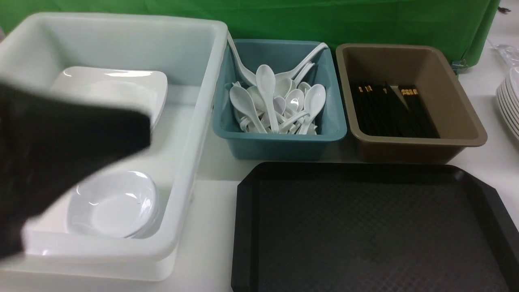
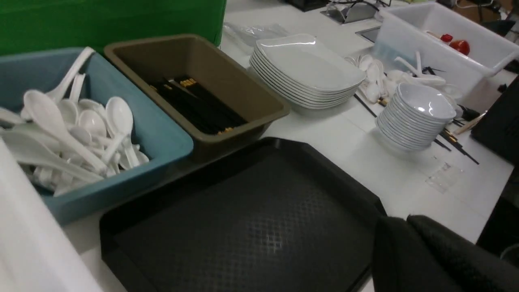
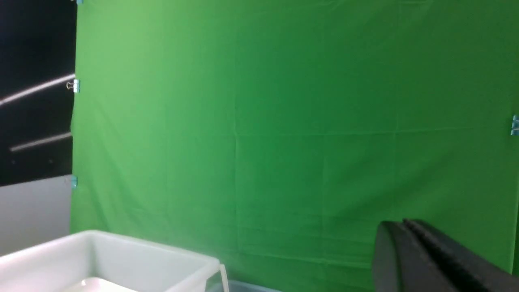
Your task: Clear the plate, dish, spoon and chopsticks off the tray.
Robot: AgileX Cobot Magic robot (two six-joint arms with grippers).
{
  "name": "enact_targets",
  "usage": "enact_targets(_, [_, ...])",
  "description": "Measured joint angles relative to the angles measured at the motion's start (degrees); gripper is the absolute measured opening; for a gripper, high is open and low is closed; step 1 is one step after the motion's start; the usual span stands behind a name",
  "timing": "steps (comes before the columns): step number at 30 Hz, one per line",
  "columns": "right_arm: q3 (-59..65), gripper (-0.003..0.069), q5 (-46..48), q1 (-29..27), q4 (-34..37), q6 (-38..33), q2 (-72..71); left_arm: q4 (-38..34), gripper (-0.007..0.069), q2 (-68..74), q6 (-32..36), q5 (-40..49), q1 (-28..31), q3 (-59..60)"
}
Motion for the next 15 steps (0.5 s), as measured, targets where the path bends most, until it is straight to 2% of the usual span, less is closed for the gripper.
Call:
enact_targets(6, [1.13, 0.0022, 0.00, 0.00, -0.06, -0.05, -1.24, 4.41, 0.0000, -19.10, -11.04, -9.04, -0.05, 19.28])
enact_targets(10, [1.13, 0.0033, 0.00, 0.00, -0.06, 0.05, -1.24, 4.98, 0.0003, -24.98, -12.82, -16.36, -0.05, 25.10])
enact_targets(15, [1.13, 0.0055, 0.00, 0.00, -0.06, 0.15, -1.29, 5.05, 0.0010, -26.40, -12.96, -19.74, -0.05, 25.90])
